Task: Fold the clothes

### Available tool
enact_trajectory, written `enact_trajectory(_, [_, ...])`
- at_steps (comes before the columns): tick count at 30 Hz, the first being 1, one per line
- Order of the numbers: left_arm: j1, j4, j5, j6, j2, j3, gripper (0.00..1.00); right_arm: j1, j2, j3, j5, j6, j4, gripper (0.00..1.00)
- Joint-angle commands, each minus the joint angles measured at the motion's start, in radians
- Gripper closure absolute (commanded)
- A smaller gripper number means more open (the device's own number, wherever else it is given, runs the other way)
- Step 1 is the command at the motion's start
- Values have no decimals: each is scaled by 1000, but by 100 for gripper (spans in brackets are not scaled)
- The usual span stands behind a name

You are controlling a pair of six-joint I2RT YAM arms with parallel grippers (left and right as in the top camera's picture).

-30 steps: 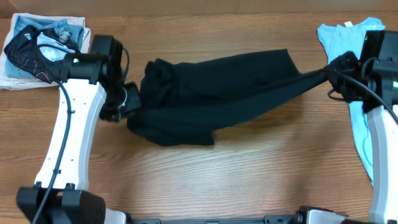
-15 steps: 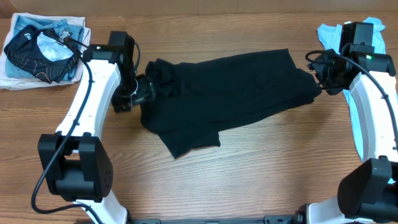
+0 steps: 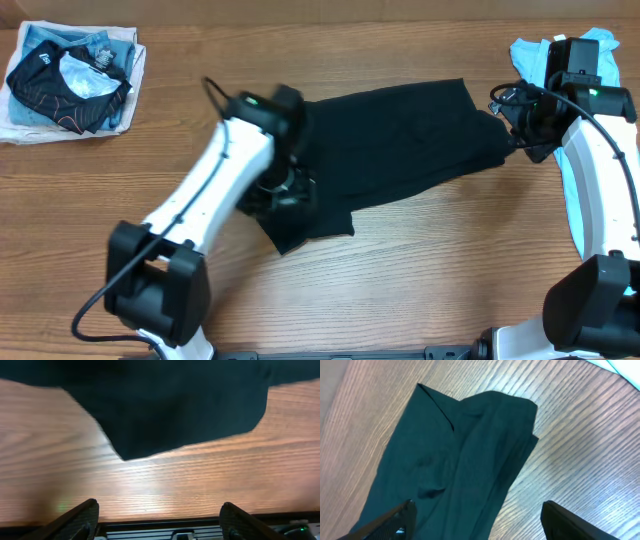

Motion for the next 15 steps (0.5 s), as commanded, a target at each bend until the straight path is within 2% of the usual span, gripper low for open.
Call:
enact_trajectory(1, [-38,49,13,-146,-31,-77,20,-19,-29,19,12,-3,-2,15])
enact_trajectory(6, [-45,157,11,-249,-31,-197,19,-34,-29,19,12,-4,-16,14])
enact_trajectory(10, [-17,245,1,-250,-31,-271,20,-34,-29,19,12,-26,-19,14])
enact_trajectory(15, [5,275,-8,-258,-31,-341,19,-34,-29,19,11,-26,-19,14])
